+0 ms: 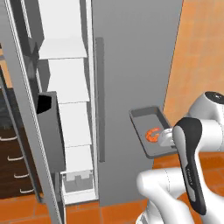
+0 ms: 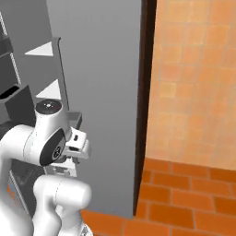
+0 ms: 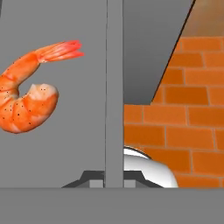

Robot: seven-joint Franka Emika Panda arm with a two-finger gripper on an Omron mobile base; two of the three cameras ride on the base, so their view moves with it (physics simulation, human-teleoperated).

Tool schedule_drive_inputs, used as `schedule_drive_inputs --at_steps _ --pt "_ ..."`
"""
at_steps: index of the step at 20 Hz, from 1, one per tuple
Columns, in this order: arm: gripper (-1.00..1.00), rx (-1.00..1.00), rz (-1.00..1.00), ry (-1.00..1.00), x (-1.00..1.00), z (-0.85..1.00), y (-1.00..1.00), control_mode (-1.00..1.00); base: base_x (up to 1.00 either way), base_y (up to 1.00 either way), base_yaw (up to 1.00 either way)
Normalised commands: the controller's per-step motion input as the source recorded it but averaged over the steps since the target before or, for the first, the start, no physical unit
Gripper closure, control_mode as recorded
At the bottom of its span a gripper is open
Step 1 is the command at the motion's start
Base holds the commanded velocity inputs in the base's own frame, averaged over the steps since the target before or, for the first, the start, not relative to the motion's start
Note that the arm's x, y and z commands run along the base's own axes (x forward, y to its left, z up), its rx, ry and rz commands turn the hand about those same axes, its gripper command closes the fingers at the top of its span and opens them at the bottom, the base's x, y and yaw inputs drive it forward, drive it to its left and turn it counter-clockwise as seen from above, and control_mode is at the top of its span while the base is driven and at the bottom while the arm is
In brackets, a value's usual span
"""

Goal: Take the meat container that has the shrimp and place it on the second highest rack of the freezer. Then take the vegetable container that has the eggplant and lemon wedge and place it on the highest rack of the freezer.

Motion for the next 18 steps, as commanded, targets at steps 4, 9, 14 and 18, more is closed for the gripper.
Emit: schedule_drive_inputs --at_steps 4,9,14,18 --pt "1.00 0.00 0.00 0.00 0.00 0.00 0.00 1.00 0.02 0.60 0.09" --pt "1.00 0.00 0.00 0.00 0.00 0.00 0.00 1.00 0.03 0.36 0.25" --pt "1.00 0.00 0.00 0.00 0.00 0.00 0.00 1.00 0.39 -0.05 0.29" --pt "1.00 0.00 0.00 0.00 0.00 0.00 0.00 1.00 0.20 0.03 0.25"
